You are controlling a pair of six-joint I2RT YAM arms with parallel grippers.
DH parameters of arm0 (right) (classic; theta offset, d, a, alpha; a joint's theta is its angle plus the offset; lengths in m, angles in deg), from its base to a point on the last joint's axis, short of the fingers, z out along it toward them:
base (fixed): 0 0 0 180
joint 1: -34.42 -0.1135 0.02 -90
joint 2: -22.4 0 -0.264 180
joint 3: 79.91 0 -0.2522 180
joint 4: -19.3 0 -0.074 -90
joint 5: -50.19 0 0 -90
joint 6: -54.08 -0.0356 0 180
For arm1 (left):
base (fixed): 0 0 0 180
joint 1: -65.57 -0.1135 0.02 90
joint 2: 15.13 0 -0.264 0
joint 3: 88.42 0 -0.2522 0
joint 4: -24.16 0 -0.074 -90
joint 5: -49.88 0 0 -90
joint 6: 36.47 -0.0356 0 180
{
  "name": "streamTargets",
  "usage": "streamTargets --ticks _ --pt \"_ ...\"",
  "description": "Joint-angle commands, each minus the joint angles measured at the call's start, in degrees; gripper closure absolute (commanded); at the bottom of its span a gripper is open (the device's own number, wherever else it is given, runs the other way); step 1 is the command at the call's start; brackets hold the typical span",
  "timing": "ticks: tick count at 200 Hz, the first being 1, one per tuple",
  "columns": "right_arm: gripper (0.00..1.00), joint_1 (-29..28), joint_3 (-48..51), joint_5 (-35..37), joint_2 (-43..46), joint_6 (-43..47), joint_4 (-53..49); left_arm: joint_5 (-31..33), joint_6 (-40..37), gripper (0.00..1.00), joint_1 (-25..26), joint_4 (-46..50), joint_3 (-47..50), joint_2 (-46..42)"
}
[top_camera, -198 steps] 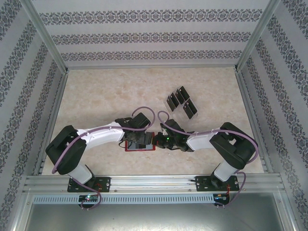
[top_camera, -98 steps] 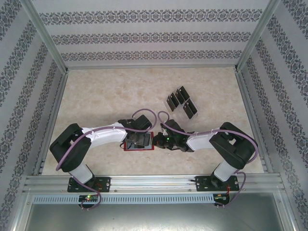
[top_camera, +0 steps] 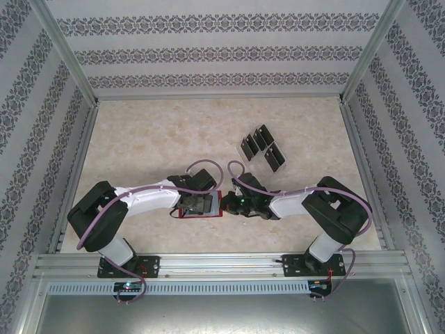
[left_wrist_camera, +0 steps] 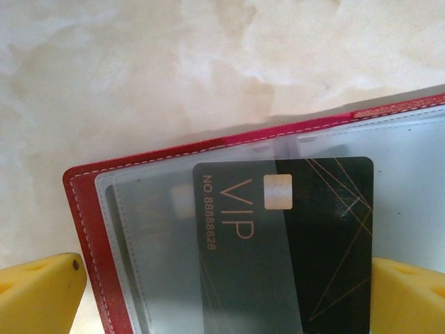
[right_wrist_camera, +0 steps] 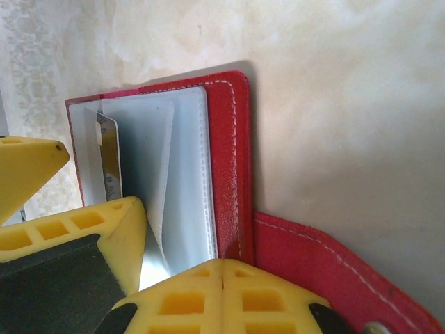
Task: Put the credit cards into the card holder
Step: Insert the credit card into the card slot.
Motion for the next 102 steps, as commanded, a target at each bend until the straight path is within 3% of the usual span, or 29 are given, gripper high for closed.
streamTargets --ticks 1,102 --pt "1.0 0.5 1.2 1.8 -1.0 -0.1 -1.4 2.7 1.0 0.0 -0.9 4.2 1.9 -1.6" --pt "1.0 0.7 0.9 1.6 -1.3 0.0 -1.6 3.6 0.4 0.0 -3.5 3.5 0.7 -1.1"
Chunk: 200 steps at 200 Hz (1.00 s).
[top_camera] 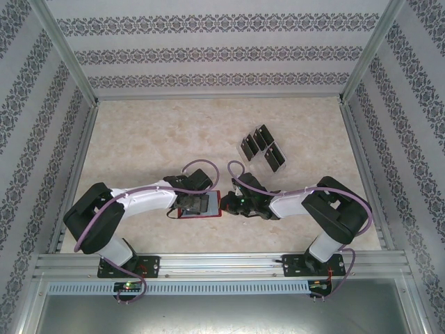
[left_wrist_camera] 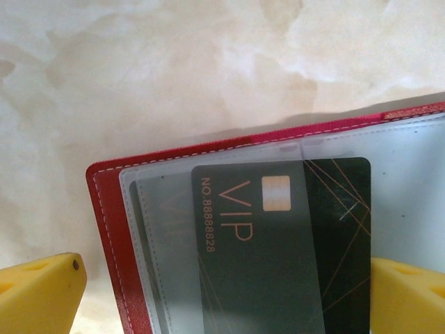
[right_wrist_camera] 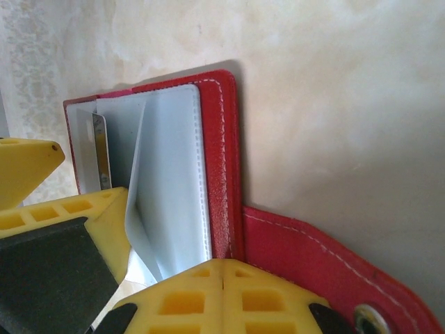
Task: Put the credit cards into the card holder
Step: Insert the credit card into the card slot.
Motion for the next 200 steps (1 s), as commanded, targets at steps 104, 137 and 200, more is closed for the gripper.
streamTargets --ticks 104,137,200 --pt "1.0 0.7 0.3 1.3 -1.9 0.1 -2.0 2.8 -1.1 0.0 -3.0 3.1 -1.6 -3.5" --pt "1.0 0.7 0.2 1.3 -2.1 -0.1 -2.0 2.5 -1.5 0.0 -3.1 2.9 -2.2 -3.1" --pt "1.0 0.8 0.3 1.4 -2.1 0.0 -2.0 0.7 -2.4 0.0 -3.3 -0.2 -0.5 -1.3"
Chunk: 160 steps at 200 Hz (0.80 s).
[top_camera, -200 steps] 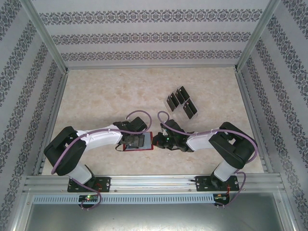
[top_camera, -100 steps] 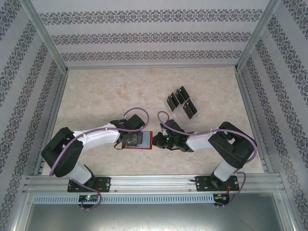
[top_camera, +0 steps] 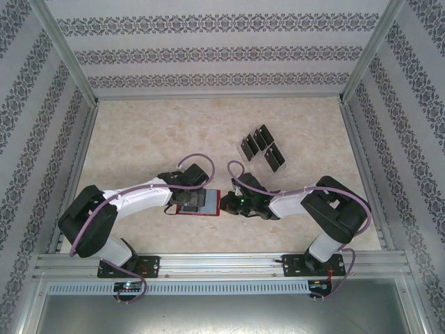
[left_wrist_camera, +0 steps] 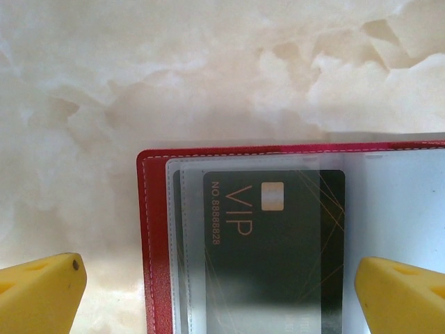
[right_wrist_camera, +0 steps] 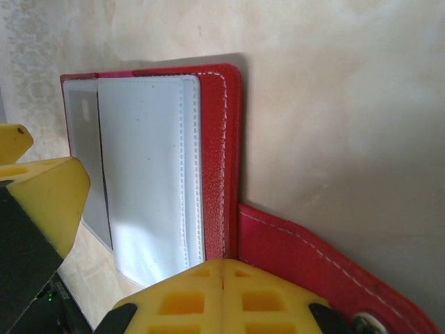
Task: Put the credit cards into the card holder
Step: Insert the credit card into the card slot.
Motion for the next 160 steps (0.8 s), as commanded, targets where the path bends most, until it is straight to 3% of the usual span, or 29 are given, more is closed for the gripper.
streamTargets --ticks 1,160 --pt "1.0 0.8 0.3 1.5 -1.7 0.1 -2.4 -0.3 -1.7 0.0 -0.8 -0.9 0.4 1.1" --pt "1.0 1.3 0.4 1.2 -1.6 0.4 -3.0 0.0 -1.4 0.0 -3.3 -0.6 3.6 -1.1"
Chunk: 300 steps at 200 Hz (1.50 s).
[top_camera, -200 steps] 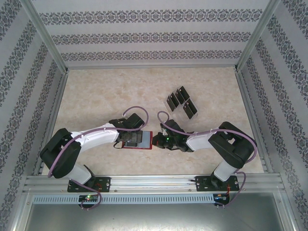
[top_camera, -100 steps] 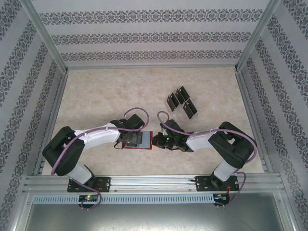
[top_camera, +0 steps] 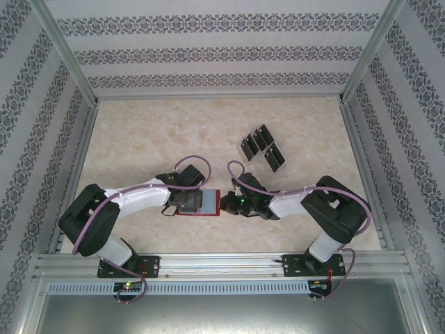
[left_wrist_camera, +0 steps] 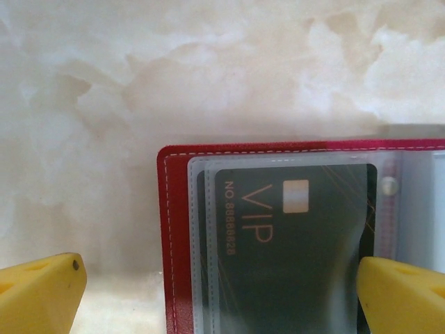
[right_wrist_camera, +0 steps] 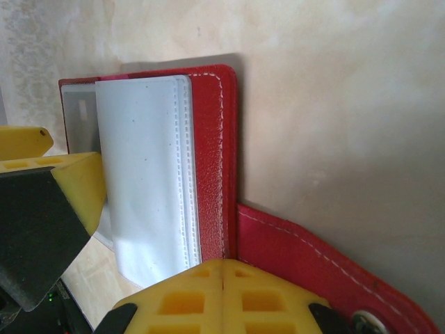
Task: Put the credit cards into the card holder
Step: Insert the credit card into the card slot, then flip over the card slot in the card holder.
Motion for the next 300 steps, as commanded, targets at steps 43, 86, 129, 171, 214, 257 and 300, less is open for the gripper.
streamTargets --ticks 43,86,129,171,214,257,300 --pt "1.0 1.0 -1.0 0.6 1.4 1.1 -5.3 0.0 -0.6 0.0 -1.1 2.3 0.0 -6.6" --pt "1.0 2.2 -3.3 3.7 7.7 6.5 -17.4 -0.6 -0.4 0.0 -2.7 4.4 2.0 -11.7" --pt "1.0 8.3 -1.9 2.2 11.8 9.5 -22.3 -1.5 -0.1 0.0 -2.8 4.5 4.5 -14.0" --pt "0.81 6.2 -5.8 3.1 15.4 11.2 -28.3 0.2 0.1 0.0 -4.1 4.3 7.0 -14.1" --pt "0.6 1.2 -10.0 4.7 11.8 9.7 -28.4 -1.2 -0.5 0.0 -7.3 2.2 9.5 -14.8" --pt "0.57 -2.1 -13.9 5.4 5.8 8.7 -27.4 -3.7 -0.9 0.0 -7.9 -1.2 10.8 -14.8" --pt "0.57 -3.2 -16.2 6.2 2.0 8.5 -27.7 -5.6 -1.4 0.0 -7.8 -4.7 11.2 -16.4"
